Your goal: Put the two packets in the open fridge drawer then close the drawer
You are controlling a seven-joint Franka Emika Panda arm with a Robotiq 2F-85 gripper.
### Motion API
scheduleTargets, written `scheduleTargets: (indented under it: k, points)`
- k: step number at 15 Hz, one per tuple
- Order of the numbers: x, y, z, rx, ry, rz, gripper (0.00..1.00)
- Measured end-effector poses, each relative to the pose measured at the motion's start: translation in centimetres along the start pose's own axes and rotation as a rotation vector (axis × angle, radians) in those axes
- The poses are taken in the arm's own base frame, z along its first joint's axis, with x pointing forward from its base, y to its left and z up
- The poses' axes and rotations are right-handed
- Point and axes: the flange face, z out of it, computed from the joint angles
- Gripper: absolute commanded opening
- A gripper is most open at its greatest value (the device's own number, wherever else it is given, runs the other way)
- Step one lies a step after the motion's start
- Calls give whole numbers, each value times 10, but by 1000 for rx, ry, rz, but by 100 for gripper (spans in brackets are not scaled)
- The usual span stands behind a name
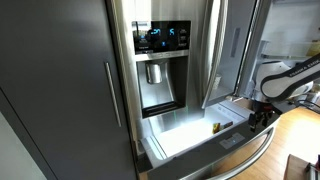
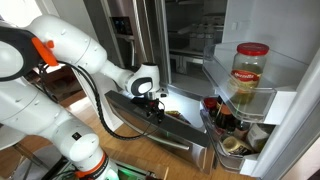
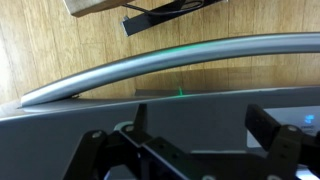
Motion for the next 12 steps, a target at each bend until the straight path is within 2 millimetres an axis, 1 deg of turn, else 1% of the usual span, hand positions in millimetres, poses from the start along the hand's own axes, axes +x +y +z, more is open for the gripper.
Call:
scheduleTargets:
  k: [4, 7, 10, 12]
  points:
    - [-6, 23, 24, 10, -64, 62, 100]
    - [-10, 34, 41, 18, -105, 93, 100]
    - [-10, 42, 51, 31, -104, 113, 100]
    - [-6, 48, 55, 25, -68, 127, 100]
